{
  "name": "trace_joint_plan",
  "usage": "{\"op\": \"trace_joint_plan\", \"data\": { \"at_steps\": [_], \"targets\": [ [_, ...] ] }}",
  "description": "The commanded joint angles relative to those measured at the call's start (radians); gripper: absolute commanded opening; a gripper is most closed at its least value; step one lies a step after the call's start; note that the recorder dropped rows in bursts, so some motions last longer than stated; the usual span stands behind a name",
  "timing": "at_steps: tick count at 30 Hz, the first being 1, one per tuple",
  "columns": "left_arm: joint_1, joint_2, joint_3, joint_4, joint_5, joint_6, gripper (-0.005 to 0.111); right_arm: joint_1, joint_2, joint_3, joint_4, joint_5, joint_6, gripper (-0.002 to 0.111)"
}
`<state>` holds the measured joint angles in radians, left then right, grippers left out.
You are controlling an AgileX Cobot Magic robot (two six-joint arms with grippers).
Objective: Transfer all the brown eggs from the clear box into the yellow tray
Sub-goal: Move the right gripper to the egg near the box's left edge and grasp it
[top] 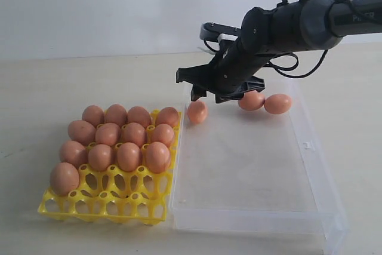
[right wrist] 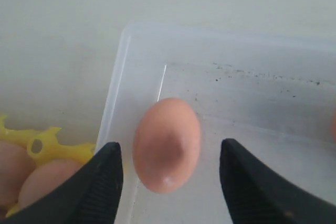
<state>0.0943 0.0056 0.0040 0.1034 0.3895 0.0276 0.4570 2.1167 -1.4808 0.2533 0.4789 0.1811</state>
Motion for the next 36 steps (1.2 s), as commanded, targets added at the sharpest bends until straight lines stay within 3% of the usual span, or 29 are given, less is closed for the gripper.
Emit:
{"op": "trace_joint_plan", "data": {
  "at_steps": [1,12,19,21,27,33,35,36],
  "targets": [
    [-0.005,-0.006,-0.004,-0.002,-0.009,-0.006,0.0,-0.006,0.015,-0.002,0.003,-0.036,-0.009,0.054],
    [-0.005,-0.006,-0.004,-0.002,-0.009,-0.006,0.0,-0.006,0.08,-0.002,0.06,-0.111,-0.082,0.052],
    [-0.005,-0.006,-0.004,-0.002,-0.009,-0.006,0.0,-0.006,0.108,-0.002,0.114,-0.135,-0.156,0.029],
    [-0.005,-0.006,-0.004,-0.002,-0.009,-0.006,0.0,-0.006,0.116,-0.002,0.114,-0.137,-0.156,0.031],
    [-0.005,-0.006,-0.004,-0.002,-0.009,-0.006,0.0,-0.006,0.129,-0.002,0.112,-0.112,-0.163,0.054],
    [-0.005,-0.006,-0.004,-0.002,-0.009,-0.006,0.0,-0.006,0.129,-0.002,0.112,-0.13,-0.163,0.054],
    [-0.005,-0.006,-0.004,-0.002,-0.009,-0.006,0.0,-0.006,0.129,-0.002,0.11,-0.135,-0.163,0.048],
    [-0.005,-0.006,-0.004,-0.002,-0.009,-0.006,0.0,-0.006,0.129,-0.002,0.108,-0.136,-0.163,0.04]
  ]
}}
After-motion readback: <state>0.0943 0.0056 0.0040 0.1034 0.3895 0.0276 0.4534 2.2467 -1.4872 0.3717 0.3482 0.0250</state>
